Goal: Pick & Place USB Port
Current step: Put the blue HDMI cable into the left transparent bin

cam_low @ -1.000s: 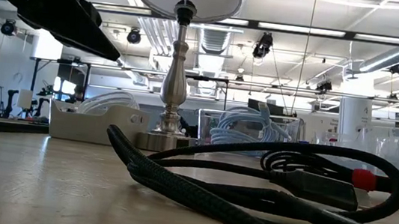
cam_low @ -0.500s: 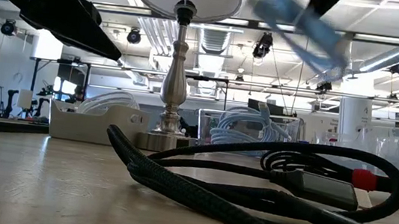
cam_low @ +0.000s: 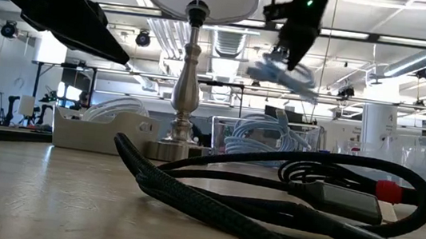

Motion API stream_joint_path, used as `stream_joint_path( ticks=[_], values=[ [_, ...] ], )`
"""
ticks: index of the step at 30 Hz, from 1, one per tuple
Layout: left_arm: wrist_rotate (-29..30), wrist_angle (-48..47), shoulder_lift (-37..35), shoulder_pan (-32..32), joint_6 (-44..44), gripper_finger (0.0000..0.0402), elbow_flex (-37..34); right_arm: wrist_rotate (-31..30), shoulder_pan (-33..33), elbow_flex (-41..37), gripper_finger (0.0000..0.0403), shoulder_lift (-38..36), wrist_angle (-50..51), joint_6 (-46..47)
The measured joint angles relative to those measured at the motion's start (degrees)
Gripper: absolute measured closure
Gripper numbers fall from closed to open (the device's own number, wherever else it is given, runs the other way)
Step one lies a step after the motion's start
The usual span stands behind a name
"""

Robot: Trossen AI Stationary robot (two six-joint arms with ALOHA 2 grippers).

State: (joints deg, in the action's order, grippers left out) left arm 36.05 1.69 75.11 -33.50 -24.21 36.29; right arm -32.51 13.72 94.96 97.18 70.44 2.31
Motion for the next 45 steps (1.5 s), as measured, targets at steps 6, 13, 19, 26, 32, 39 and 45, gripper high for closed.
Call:
stream_joint_path(
  ticks=[6, 13, 19, 26, 32, 39, 45],
  values=[
    [0.0, 0.0, 0.0, 0.0, -0.3, 0.0257, 0.0, 10.1, 10.4, -2.1, 0.0390, 0.4, -11.0, -9.2],
    [0.0, 0.0, 0.0, 0.0, -1.9, 0.0257, 0.0, 18.7, 14.9, -3.8, 0.0390, 0.5, -12.2, -8.5],
    [0.0, 0.0, 0.0, 0.0, -2.0, 0.0257, 0.0, 18.7, 13.0, -4.5, 0.0390, 0.5, -12.1, -10.7],
    [0.0, 0.0, 0.0, 0.0, -3.0, 0.0257, 0.0, 12.9, 14.2, -8.4, 0.0390, 0.5, -11.9, -6.9],
    [0.0, 0.0, 0.0, 0.0, -4.4, 0.0257, 0.0, 13.5, 16.6, -9.7, 0.0390, 0.5, -12.4, -6.8],
    [0.0, 0.0, 0.0, 0.0, -4.8, 0.0257, 0.0, 19.4, 19.2, -14.4, 0.0390, 0.5, -18.9, -7.4],
    [0.0, 0.0, 0.0, 0.0, -5.8, 0.0257, 0.0, 21.9, 20.6, -19.7, 0.0389, 0.5, -26.8, -7.4]
  ],
)
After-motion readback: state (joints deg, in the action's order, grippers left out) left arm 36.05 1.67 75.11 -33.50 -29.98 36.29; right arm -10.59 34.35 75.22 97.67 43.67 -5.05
